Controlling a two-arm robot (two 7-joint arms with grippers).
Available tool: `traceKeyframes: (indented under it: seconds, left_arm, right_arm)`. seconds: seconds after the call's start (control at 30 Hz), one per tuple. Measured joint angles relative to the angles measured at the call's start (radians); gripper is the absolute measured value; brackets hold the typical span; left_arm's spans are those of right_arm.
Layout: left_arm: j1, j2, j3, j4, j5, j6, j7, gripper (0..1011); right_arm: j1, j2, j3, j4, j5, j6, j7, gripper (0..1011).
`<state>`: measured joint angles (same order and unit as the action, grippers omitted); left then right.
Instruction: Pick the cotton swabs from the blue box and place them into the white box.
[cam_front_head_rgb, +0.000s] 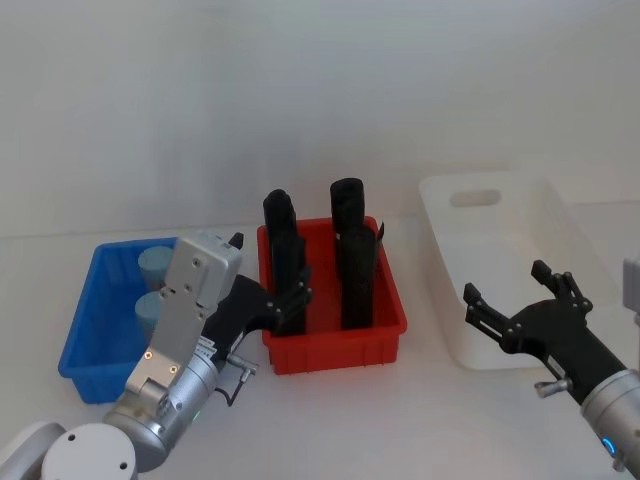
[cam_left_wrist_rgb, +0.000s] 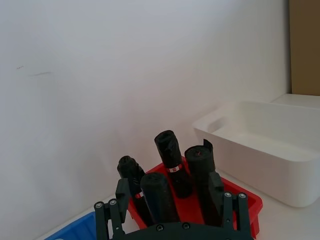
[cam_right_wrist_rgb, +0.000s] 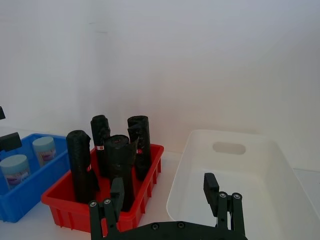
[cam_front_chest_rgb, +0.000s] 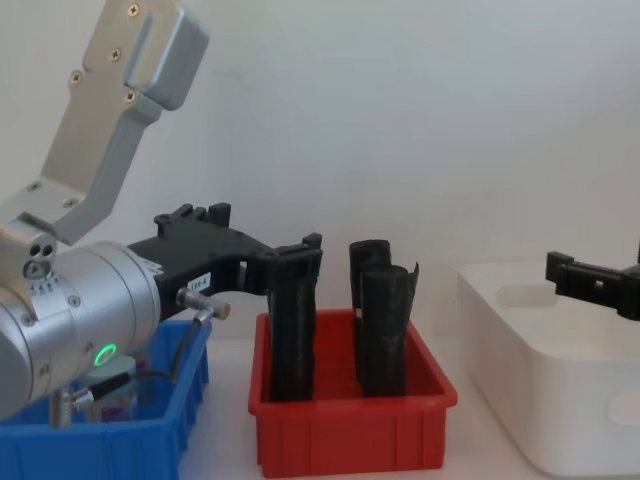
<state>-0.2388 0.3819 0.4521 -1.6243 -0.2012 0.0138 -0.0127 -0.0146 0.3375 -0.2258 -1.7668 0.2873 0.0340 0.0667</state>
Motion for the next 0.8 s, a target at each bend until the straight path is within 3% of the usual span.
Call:
traceKeyframes:
  seconds: [0.3, 0.8]
  left_arm:
    - [-0.022, 0.002, -0.022, 0.030, -0.021, 0.006, -0.025, 1004]
    - [-0.076, 0.013, -0.081, 0.118, -0.089, 0.067, -0.057, 1004]
  right_arm:
    - [0.000, 0.000, 0.000, 0.000, 0.000, 0.000, 0.000, 1002]
    - [0.000, 0.000, 0.000, 0.000, 0.000, 0.000, 0.000, 1002]
